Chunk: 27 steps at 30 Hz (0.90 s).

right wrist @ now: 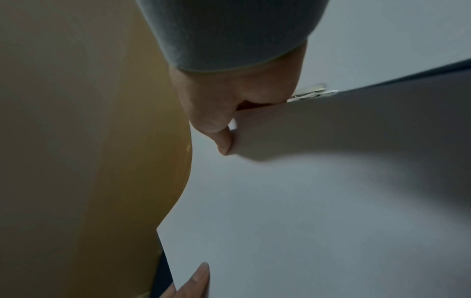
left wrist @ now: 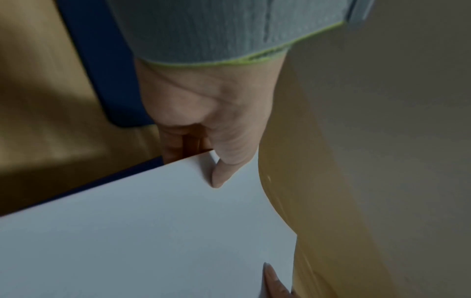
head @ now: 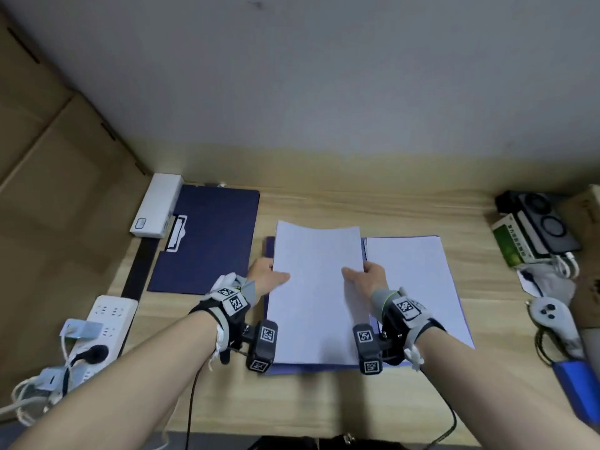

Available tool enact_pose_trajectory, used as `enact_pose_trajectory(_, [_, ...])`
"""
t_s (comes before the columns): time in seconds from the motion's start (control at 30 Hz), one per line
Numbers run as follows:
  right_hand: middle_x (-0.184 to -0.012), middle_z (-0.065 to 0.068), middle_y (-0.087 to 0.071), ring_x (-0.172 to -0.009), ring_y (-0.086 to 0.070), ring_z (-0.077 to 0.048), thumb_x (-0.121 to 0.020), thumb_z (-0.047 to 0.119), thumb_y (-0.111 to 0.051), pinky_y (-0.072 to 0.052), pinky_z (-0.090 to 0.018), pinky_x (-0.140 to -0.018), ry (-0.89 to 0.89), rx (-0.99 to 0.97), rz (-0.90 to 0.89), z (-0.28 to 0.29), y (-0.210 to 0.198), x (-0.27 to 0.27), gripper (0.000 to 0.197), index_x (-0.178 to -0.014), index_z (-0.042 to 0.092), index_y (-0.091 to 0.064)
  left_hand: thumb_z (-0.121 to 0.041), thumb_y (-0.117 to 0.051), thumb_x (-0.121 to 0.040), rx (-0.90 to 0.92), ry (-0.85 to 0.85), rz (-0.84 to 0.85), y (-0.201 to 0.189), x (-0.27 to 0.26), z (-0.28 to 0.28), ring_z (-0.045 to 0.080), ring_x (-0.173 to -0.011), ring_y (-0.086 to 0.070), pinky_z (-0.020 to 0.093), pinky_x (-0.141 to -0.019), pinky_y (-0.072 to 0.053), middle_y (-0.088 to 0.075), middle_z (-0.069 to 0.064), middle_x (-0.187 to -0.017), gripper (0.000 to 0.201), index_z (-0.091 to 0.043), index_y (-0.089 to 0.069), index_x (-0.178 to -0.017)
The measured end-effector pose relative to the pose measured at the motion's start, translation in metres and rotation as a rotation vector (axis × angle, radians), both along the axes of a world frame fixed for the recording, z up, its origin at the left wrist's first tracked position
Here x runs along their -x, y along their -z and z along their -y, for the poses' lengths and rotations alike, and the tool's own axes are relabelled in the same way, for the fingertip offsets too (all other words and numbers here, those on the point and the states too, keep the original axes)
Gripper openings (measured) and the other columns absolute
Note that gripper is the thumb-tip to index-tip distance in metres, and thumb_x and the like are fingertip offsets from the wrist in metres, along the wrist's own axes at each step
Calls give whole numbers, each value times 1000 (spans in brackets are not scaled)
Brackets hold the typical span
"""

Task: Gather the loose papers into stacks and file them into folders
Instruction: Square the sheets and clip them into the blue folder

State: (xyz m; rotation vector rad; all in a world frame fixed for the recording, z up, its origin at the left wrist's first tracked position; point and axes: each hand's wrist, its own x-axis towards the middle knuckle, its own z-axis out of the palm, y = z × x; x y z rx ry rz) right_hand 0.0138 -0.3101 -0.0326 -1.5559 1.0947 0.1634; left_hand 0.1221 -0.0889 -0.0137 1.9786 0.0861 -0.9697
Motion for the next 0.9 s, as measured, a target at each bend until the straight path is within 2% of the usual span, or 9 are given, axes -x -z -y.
enact_pose_trajectory(0.07, [-78,-8,-69,-72,-62,-23,-75,24,-76,-57,-47,-77,-24,11,-46,-7,16,12,26,-85,1,-68,-22,-68,-63,-31,-3,-20,14,11,-7,29,-91,-72,46,-87,-57,-75,12,-95,33,-1,-70,-88])
enact_pose_trajectory(0.17, [-72,-4,-64,-69,-58,-22,-81,19,-73,-52,-35,-69,-58,43,-48,-15,21,20,13,-75,10,-65,-16,-70,-74,-48,5,-39,20,22,-11,26,-85,-68,34,-77,-52,-68,8,-87,17,-7,-66,-88])
enact_pose_trajectory(0.33, [-73,-3,-64,-70,-59,-24,-82,19,-72,-52,-36,-71,-108,70,-77,-16,31,23,12,-81,9,-66,-12,-68,-81,-84,-7,-52,38,29,-17,32,-97,-70,44,-87,-55,-73,16,-101,21,2,-69,-96])
enact_pose_trajectory(0.47, [-74,-8,-66,-68,-59,-25,-78,22,-73,-56,-44,-71,-108,72,-93,-8,38,16,21,-84,3,-69,-13,-65,-83,-99,-19,-43,39,23,-12,31,-87,-70,37,-73,-55,-73,18,-100,18,-1,-69,-97])
enact_pose_trajectory(0.53, [-72,-7,-63,-67,-57,-24,-76,25,-73,-53,-40,-67,-100,72,-104,-2,41,9,25,-82,2,-65,-13,-61,-84,-129,-19,-40,38,17,-8,29,-79,-67,38,-71,-58,-70,13,-89,14,-1,-67,-90])
enact_pose_trajectory(0.6, [-72,-9,-63,-66,-56,-24,-70,30,-72,-54,-42,-66,-94,73,-127,2,43,2,32,-81,2,-63,-11,-59,-85,-170,7,-28,39,11,-5,25,-74,-60,31,-61,-60,-56,9,-82,8,-8,-54,-79])
enact_pose_trajectory(0.73, [-65,-5,-48,-62,-44,-23,-78,20,-66,-37,-29,-60,-111,118,-185,8,43,-10,30,-62,14,-41,-8,-57,-84,-281,63,11,45,1,0,26,-64,-59,29,-56,-56,-51,9,-71,25,-13,-42,-65])
enact_pose_trajectory(0.83, [-64,-5,-45,-61,-41,-24,-79,17,-64,-31,-28,-55,-184,223,-212,11,42,-16,33,-60,15,-37,-7,-56,-82,-329,141,55,45,-6,1,29,-61,-63,27,-54,-47,-55,11,-63,26,-13,-45,-59])
enact_pose_trajectory(0.9, [-64,-6,-44,-62,-39,-24,-77,17,-65,-27,-29,-54,-267,325,-247,15,45,-21,34,-60,15,-35,-5,-54,-78,-365,187,93,50,-10,2,28,-55,-53,26,-54,-37,-50,10,-60,30,-16,-40,-53])
